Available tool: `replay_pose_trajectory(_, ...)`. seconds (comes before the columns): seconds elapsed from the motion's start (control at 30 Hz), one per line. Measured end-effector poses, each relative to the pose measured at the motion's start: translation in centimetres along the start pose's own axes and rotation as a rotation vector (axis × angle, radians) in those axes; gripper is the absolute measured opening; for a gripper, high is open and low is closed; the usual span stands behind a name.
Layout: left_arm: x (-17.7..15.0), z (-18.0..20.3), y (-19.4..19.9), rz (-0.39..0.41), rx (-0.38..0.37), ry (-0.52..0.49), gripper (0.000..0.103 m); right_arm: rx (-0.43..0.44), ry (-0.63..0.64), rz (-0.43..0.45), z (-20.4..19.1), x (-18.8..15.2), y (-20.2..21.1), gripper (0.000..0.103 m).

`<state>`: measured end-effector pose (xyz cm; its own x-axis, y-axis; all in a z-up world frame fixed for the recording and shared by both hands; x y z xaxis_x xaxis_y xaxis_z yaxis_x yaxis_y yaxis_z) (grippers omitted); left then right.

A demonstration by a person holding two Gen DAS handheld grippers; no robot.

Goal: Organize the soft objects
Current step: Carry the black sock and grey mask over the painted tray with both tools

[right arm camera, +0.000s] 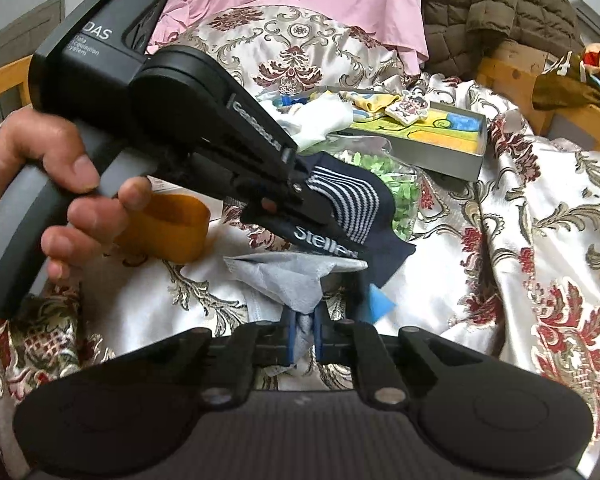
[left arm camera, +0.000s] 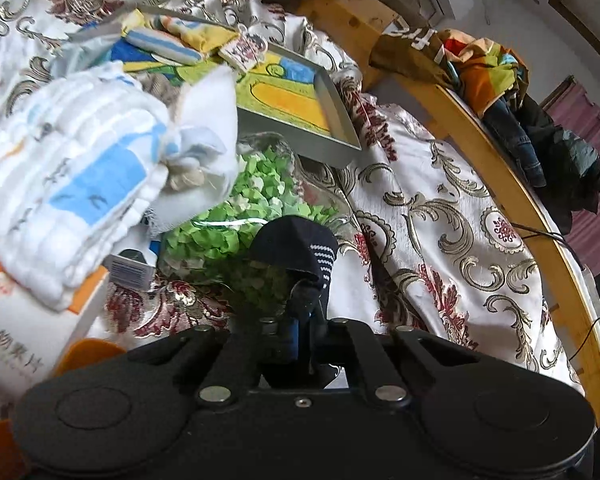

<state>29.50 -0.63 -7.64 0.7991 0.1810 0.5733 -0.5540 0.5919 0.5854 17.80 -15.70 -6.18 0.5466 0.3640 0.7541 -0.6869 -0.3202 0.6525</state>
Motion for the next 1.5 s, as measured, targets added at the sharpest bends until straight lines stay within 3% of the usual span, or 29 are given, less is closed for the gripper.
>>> replay_pose_trajectory(0.43, -0.7, 2.0, 6.5, 0.135, 0.059, -0.044, 0.003, -0.124, -0.006, 0.115, 1.9, 0.2, 4.0, 0.008)
replay_pose_trajectory(0.83, -2.3, 3.2, 11.8, 0.254, 0.054, 0.021, 0.003, -0.137, -0.078, 0.238, 3.5, 1.0, 6.5, 0.009)
replay_pose_trajectory(1.0, -2.1, 3.9, 12.8, 0.270, 0.071, -0.006, 0.003, -0.127, -0.084, 0.267, 3.8, 1.6, 7.2, 0.009)
replay_pose_trajectory(1.23, 1.2, 4.8, 12.8, 0.289, 0.060, -0.037, 0.003, -0.110, -0.099, 0.315, 5.8, 5.0, 7.3, 0.009)
replay_pose_trajectory(1.5, 8.1, 4.6, 10.1, 0.318, 0.080, -0.084, 0.003, -0.093, -0.139, 0.353, 10.2, 11.1, 2.4, 0.009)
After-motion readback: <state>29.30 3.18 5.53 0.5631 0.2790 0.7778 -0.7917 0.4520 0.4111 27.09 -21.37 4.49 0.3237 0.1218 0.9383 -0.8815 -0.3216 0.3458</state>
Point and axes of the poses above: each gripper's, at about its wrist camera, not at the fingertips, and y roughly against the way its jaws point, z to its right, x to its top, the point moved 1 cm from there along -y, roughly the way its jaws point, and after that the axes turned 1 degree about -y, right-handed, at the moved point
